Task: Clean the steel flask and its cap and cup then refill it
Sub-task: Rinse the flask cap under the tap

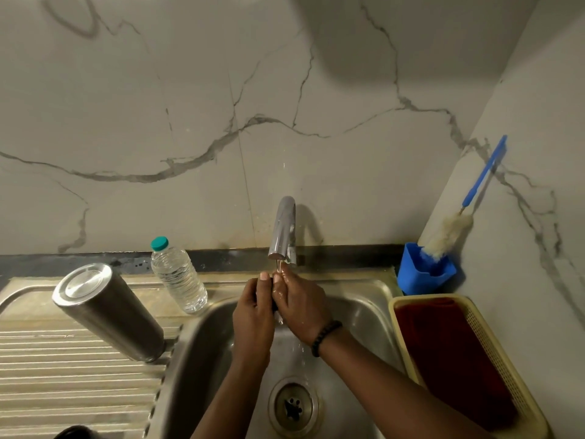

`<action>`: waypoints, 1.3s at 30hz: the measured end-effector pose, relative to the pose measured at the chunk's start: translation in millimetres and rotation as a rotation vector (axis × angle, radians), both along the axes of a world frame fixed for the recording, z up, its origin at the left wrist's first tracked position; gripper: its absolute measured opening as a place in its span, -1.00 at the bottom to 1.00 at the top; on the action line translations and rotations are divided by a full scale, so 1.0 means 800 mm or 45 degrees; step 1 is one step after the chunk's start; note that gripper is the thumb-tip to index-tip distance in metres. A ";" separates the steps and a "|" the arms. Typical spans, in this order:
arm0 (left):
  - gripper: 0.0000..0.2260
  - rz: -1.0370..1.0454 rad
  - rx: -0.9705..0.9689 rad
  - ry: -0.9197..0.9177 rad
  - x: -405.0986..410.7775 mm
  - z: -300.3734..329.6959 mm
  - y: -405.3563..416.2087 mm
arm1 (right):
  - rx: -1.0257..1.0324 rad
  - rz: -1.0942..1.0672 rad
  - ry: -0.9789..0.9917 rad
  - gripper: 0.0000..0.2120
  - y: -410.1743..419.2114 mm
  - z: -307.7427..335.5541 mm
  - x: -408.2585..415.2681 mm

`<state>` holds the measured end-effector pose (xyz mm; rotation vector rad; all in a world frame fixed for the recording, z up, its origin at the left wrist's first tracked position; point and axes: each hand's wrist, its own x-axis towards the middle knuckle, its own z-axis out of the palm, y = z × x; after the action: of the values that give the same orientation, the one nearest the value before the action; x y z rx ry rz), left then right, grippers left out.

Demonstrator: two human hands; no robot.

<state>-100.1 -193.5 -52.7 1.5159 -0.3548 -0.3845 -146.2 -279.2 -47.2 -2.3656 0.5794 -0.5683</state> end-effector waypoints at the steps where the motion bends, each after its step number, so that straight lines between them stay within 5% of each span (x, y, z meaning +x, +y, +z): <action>1: -0.74 0.006 0.022 -0.173 0.001 -0.001 0.002 | 0.153 -0.073 0.027 -0.61 0.006 0.000 0.004; 6: -0.73 -0.057 0.155 -0.687 0.022 -0.015 0.012 | 1.109 -0.193 0.175 -0.68 0.006 0.033 0.020; 7: -0.72 -0.047 0.158 -0.710 0.023 -0.015 0.013 | 1.089 -0.177 0.222 -0.68 0.005 0.037 0.020; 10: -0.66 0.080 0.159 -0.510 0.018 -0.001 0.005 | 0.342 -0.221 0.219 -0.59 0.011 0.035 0.020; 15: -0.58 -0.150 0.354 0.494 0.029 0.015 -0.003 | -0.330 0.009 0.087 -0.44 0.002 0.009 0.003; 17: -0.58 -0.296 0.345 0.509 0.024 0.012 0.000 | -0.321 0.066 0.099 -0.51 -0.005 0.000 -0.005; 19: -0.58 -0.308 0.372 0.261 0.014 0.009 0.000 | -0.238 -0.022 0.079 -0.52 0.000 -0.003 -0.008; 24: -0.66 -0.259 0.297 -0.386 0.024 -0.005 0.003 | 0.572 -0.368 0.179 -0.57 0.002 0.003 0.013; 26: -0.66 -0.241 0.276 -0.342 0.025 -0.008 0.005 | 0.721 -0.350 0.291 -0.56 -0.004 0.006 0.020; 29: -0.60 -0.212 0.167 0.023 0.019 -0.009 0.004 | 0.944 -0.367 0.211 -0.43 -0.007 0.010 0.014; 32: -0.51 -0.213 0.077 0.336 0.017 -0.011 0.008 | 0.883 -0.290 0.135 -0.51 -0.009 0.013 0.003; 39: -0.51 -0.392 -0.015 0.399 0.006 -0.006 0.004 | 0.737 -0.097 0.020 -0.69 -0.005 0.008 -0.015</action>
<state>-95.3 -190.5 -57.2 1.3641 -0.3407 -0.8504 -158.2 -283.3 -40.8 -1.8085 0.7306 -0.3521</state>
